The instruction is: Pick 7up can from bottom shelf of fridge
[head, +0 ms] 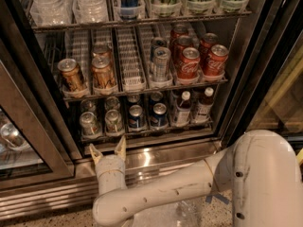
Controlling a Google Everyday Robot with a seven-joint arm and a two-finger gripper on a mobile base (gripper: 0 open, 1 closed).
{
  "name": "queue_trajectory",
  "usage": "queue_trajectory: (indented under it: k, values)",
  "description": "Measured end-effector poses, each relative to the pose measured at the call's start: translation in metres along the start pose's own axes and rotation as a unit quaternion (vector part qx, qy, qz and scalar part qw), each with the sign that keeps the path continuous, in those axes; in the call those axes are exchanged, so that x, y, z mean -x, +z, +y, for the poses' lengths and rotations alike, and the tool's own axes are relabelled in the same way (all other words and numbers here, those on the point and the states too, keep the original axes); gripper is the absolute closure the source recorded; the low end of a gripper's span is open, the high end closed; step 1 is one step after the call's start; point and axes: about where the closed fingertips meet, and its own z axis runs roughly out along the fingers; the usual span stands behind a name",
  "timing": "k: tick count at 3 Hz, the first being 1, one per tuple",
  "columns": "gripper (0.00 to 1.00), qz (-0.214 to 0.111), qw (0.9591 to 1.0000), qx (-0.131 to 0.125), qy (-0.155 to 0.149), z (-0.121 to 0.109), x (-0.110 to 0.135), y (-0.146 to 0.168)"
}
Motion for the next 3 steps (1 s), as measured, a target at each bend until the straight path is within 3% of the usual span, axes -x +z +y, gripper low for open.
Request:
queue_trajectory:
  k: [3]
  values:
    - [0.27,-0.019,0.9993,-0.015,-0.028,-0.014,-0.004,0.027]
